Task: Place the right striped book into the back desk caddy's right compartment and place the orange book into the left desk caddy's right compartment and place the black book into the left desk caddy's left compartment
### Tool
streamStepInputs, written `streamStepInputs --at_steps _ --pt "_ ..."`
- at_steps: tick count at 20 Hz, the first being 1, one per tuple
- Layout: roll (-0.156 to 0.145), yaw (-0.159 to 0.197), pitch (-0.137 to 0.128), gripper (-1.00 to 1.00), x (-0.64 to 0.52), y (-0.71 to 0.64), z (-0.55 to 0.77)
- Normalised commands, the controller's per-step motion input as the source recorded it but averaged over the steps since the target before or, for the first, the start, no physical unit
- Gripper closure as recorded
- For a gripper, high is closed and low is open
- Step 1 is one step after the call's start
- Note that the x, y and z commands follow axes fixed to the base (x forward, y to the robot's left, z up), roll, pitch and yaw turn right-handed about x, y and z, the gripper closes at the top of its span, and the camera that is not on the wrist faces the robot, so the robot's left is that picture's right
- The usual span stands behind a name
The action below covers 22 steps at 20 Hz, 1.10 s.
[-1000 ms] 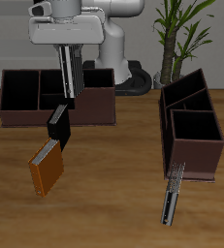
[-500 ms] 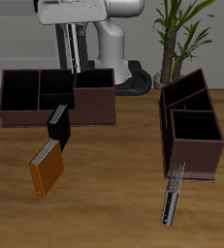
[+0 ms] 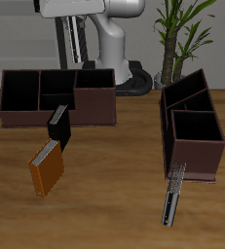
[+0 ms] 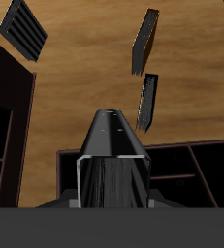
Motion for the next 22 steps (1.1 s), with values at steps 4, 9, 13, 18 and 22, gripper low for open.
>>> streamStepInputs --at_steps 4,9,13,18,22 --pt "0.033 -0.006 0.082 1.00 -0.28 -0.08 -0.17" --pt "0.056 -0.013 0.066 1.00 -0.23 0.06 -0.26" --pt "0.057 0.008 0.064 1.00 -0.22 0.21 -0.33" --pt "0.014 -0.002 0.056 1.00 -0.08 0.08 -0.17" --pt "0.022 -0.037 0.096 1.00 0.06 0.02 -0.17"
